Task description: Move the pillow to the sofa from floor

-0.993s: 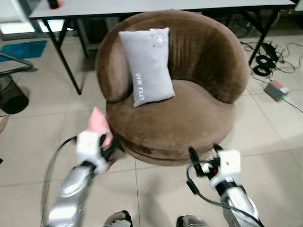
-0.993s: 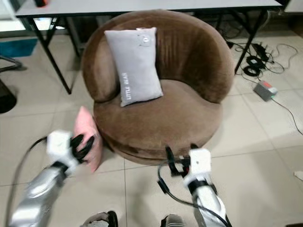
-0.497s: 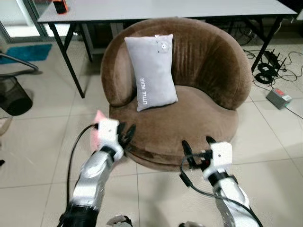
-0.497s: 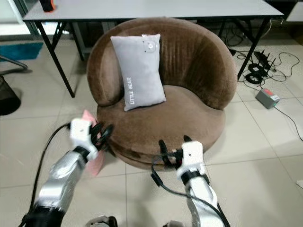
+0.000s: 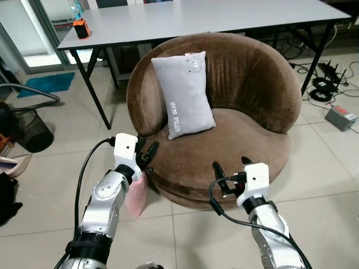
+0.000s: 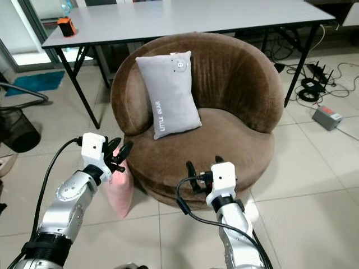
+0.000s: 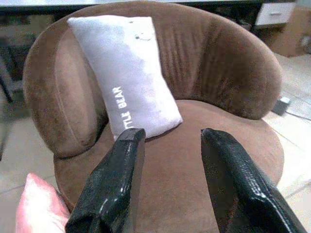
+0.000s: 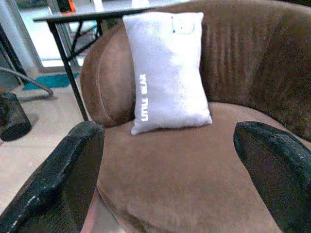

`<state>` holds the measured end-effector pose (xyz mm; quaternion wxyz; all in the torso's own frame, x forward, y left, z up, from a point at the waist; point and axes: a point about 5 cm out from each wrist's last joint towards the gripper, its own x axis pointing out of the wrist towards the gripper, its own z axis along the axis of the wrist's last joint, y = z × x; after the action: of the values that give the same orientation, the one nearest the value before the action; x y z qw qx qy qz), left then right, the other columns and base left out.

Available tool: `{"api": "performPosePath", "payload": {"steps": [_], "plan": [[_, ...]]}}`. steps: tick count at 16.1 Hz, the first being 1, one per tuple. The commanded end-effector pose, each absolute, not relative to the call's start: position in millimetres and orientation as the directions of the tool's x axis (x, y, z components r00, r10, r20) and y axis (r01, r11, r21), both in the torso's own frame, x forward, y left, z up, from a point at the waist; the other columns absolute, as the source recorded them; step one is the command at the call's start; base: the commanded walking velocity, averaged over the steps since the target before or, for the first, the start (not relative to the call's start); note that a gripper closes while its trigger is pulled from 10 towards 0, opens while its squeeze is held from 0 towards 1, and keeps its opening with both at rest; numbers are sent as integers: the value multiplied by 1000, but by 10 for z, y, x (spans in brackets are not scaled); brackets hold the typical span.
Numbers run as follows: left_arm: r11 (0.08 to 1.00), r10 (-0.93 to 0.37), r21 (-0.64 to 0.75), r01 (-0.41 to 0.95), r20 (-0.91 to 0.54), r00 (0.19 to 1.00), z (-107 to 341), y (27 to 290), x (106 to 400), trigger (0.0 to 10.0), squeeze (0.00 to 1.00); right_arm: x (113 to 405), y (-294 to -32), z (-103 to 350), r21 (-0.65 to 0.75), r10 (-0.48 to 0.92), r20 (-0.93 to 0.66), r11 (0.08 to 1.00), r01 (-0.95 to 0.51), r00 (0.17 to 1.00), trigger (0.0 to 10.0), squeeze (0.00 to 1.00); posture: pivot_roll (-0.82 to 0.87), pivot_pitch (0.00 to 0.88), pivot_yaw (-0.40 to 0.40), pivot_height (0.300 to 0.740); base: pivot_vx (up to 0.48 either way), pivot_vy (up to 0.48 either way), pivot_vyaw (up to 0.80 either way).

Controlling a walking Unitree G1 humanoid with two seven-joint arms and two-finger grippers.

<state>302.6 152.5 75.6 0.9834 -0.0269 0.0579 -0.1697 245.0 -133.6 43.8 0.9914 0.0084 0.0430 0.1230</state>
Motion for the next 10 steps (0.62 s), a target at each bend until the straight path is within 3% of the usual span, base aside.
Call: {"api": "performPosePath", "payload": {"steps": [1, 3, 6, 10], "plan": [[951, -306, -67, 301, -94, 947, 749, 1553, 3063, 10000, 0, 2500, -1326, 473, 19, 256, -66, 967, -255, 965, 10000, 0, -114, 9, 56, 740, 0, 0, 0], [955, -289, -97, 280, -94, 953, 716, 1540, 3092, 10000, 0, 2521, -1377, 479, 8, 259, -66, 966, -259, 964, 10000, 0, -115, 2, 39, 740, 0, 0, 0], [941, -339, -58, 334, -109, 935, 717, 1551, 3121, 10000, 0, 2587, -1417, 460, 9, 243, -64, 970, -243, 968, 10000, 0, -108, 0, 83, 740, 0, 0, 0], [956, -292, -41, 290, -118, 949, 672, 1576, 3159, 10000, 0, 2642, -1390, 425, 22, 252, -76, 968, -251, 965, 10000, 0, -106, 0, 80, 740, 0, 0, 0]]}}
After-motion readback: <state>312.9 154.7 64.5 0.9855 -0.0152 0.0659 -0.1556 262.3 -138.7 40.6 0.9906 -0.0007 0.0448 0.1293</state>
